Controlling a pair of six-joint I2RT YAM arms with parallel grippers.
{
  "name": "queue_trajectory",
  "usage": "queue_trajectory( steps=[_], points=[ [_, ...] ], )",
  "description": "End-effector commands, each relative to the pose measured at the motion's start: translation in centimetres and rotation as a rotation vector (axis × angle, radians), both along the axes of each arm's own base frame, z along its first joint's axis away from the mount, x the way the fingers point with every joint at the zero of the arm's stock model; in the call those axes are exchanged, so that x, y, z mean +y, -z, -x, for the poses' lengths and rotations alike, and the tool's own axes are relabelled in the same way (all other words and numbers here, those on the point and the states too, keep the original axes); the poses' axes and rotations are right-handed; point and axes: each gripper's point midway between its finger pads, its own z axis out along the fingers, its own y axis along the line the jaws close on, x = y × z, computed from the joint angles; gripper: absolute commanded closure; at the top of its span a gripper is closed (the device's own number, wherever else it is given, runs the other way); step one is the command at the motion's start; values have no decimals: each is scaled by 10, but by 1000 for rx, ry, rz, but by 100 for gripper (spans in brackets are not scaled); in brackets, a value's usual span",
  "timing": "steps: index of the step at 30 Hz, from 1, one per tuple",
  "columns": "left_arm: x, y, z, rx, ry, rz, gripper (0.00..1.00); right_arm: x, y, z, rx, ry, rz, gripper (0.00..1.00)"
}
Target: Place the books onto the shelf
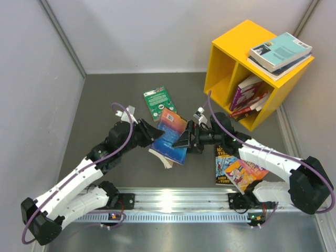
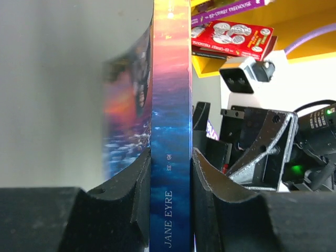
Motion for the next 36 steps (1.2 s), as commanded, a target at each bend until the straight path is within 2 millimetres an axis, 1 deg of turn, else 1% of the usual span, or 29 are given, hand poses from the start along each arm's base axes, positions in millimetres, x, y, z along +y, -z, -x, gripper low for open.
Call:
queue_trajectory(
  steps=[1,2,3,4,5,6,8,9,10,12,13,14,16,17,18,19,21,22,23,24,25,27,28,29,30,31,33,34,36],
  points=[
    [-13,-91,-6,-188,42,162,100,8,-38,-12,-96,11,-131,1],
    [-14,-104,-7,-204,40,178,100,9,-43,-15,-98,20,-153,0],
    [-14,-110,-7,-212,42,185,100,10,-49,-16,-79,31,-178,0],
    [-16,-114,-9,-211,44,189,100,12,-61,-20,-110,37,-227,0],
    [-17,-126,-9,-225,44,209,100,13,-66,-21,-108,41,-252,0],
    [-19,-130,-10,-227,48,216,100,15,-84,-23,-122,48,-317,0],
    [-19,-148,-11,-246,45,251,100,13,-98,-25,-130,63,-375,0],
    [-20,-153,-13,-250,43,258,100,12,-107,-26,-113,75,-411,0],
    [-19,-168,-13,-272,41,278,100,9,-118,-27,-135,83,-453,0],
    [-19,-184,-14,-299,41,292,100,6,-131,-26,-118,95,-510,0],
    [-19,-200,-15,-328,45,299,100,4,-139,-26,-133,100,-544,0],
    [-20,-206,-16,-334,49,297,100,3,-144,-25,-116,103,-565,0],
    [-26,-216,-21,-346,64,292,100,2,-150,-24,-120,106,-589,0],
    [-27,-232,-20,-374,73,304,100,0,-153,-25,-119,116,-606,0],
    [-32,-234,-24,-371,87,301,100,0,-157,-26,-125,122,-619,0],
    [-32,-248,-23,-393,92,317,100,-2,-159,-28,-129,139,-631,0],
    [-37,-254,-27,-402,102,319,100,-4,-168,-28,-133,144,-668,0],
    [-37,-265,-26,-422,109,324,100,-6,-175,-29,-148,149,-695,0],
    [-37,-269,-28,-428,107,327,100,-8,-178,-28,-133,152,-713,0],
    [-37,-271,-33,-431,100,323,100,-8,-180,-29,-131,153,-727,0],
    [-36,-282,-31,-452,113,333,100,-11,-184,-28,-136,154,-746,0],
    [-33,-288,-38,-457,106,333,100,-13,-187,-28,-125,157,-764,0],
    [-32,-297,-39,-472,108,345,100,-15,-189,-29,-129,166,-777,0],
    [-33,-301,-38,-474,122,351,100,-16,-191,-29,-125,169,-787,0],
    [-33,-301,-42,-472,119,350,100,-17,-192,-30,-122,173,-795,0],
    [-32,-312,-41,-487,120,371,100,-19,-195,-31,-133,181,-813,0],
    [-34,-317,-43,-491,132,385,100,-21,-196,-34,-118,190,-832,0],
    [-34,-322,-41,-491,139,402,100,-25,-203,-34,-136,195,-869,0],
    [-37,-326,-41,-497,153,420,100,-27,-206,-39,-111,207,-906,0]
  ],
)
